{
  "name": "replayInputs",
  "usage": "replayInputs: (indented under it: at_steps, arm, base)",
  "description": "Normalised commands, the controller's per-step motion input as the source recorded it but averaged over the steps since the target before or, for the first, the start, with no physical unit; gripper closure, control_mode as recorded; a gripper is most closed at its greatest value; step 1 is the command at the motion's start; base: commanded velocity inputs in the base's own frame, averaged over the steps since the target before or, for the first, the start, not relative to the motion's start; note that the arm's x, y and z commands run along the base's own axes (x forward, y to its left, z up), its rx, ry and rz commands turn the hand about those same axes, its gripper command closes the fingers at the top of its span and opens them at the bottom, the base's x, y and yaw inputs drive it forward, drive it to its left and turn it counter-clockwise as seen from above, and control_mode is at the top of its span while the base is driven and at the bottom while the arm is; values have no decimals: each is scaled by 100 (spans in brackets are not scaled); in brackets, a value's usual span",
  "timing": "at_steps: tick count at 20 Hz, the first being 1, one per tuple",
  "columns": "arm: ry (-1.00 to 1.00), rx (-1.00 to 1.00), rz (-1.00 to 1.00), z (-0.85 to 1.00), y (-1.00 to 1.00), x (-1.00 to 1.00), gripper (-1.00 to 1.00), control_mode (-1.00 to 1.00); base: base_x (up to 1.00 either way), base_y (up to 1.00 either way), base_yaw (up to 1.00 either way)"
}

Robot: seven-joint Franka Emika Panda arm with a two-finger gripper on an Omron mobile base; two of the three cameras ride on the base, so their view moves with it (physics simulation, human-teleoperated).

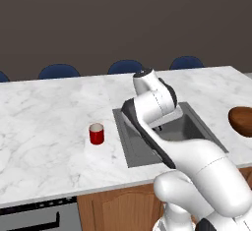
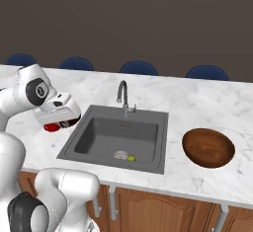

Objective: Clear the mugs and bowl far away from the sink.

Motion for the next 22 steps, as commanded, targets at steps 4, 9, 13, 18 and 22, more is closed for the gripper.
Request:
replayInputs:
  at_steps: [4,9,13,18,22]
  arm:
    - [3,9,-3,23,-10,-1,100,-100]
    - [0,16,0,3,-12,-4,100,-100]
    - [-2,12,0,0,-22,-7,100,-100]
    - [-17,0,0,0,-6,-10,100,-100]
    - [-4,1,0,2,-14,-14,100,-100]
  base:
    - [0,0,0]
    - [0,0,0]
    - [0,0,0]
    - [0,0,0]
    - [0,0,0]
